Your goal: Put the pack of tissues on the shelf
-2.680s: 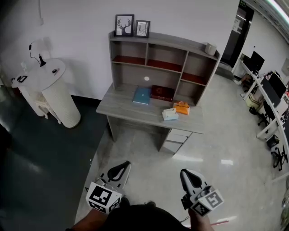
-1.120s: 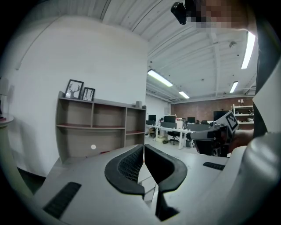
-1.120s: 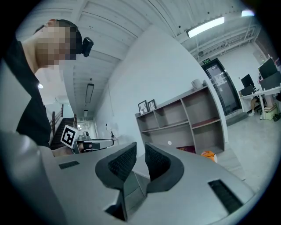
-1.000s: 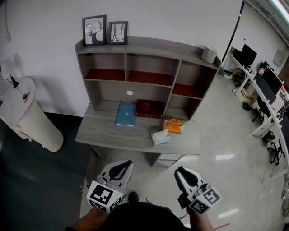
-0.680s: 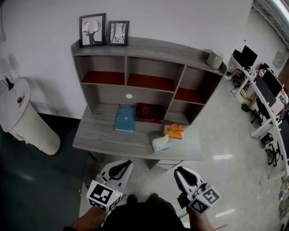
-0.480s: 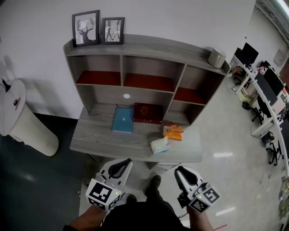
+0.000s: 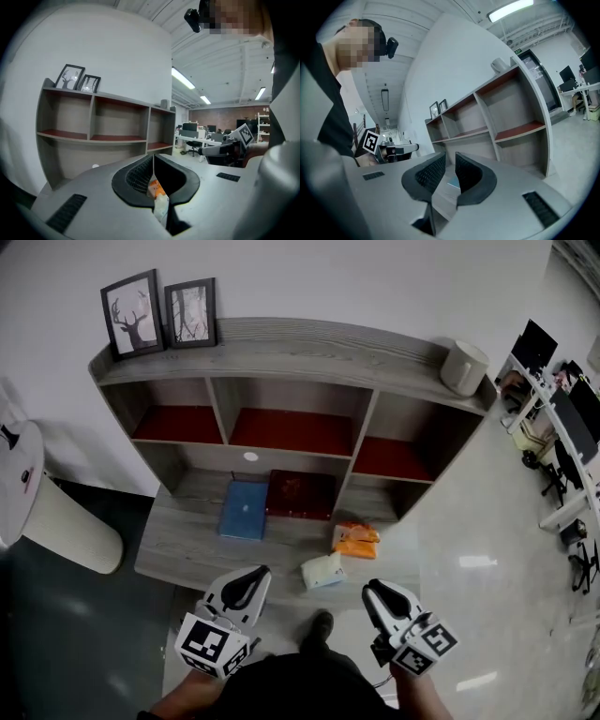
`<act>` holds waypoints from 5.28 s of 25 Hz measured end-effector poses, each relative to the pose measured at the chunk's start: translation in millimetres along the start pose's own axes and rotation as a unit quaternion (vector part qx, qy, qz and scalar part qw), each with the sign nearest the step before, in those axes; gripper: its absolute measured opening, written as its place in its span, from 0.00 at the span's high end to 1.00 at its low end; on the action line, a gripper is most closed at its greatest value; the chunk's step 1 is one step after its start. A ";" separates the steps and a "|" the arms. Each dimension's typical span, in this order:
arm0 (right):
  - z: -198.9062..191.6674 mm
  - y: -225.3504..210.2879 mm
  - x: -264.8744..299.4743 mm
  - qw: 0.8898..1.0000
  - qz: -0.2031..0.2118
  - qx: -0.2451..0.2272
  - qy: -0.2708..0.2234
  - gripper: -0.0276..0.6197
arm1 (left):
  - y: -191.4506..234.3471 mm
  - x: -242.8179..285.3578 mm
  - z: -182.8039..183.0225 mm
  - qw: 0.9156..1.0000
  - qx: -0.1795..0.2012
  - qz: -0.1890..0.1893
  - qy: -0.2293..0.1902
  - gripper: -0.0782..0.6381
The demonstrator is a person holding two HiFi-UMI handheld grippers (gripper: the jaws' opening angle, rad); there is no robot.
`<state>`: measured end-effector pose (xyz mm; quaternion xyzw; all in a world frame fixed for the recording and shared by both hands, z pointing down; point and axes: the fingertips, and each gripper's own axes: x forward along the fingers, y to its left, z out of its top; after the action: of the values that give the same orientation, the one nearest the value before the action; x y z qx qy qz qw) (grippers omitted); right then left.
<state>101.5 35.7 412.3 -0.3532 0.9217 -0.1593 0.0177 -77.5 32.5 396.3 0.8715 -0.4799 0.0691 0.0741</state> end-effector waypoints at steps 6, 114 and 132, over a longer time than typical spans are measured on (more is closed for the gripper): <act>25.3 -66.9 14.1 1.000 0.015 0.003 0.005 0.92 | -2.4 69.4 14.9 1.000 -0.002 0.010 0.016 0.86; 96.5 -241.9 57.2 0.976 -0.182 -0.099 0.061 0.91 | 55.7 176.5 28.2 0.997 0.014 -0.070 0.034 0.86; 88.6 -304.3 120.9 0.960 -0.232 -0.119 0.105 0.91 | 47.1 182.9 15.4 0.996 -0.004 -0.078 0.043 0.86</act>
<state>220.2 -281.6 431.0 -0.5381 0.8234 -0.0848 -0.1590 -19.7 -146.5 419.2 0.9023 -0.4070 0.0985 0.1029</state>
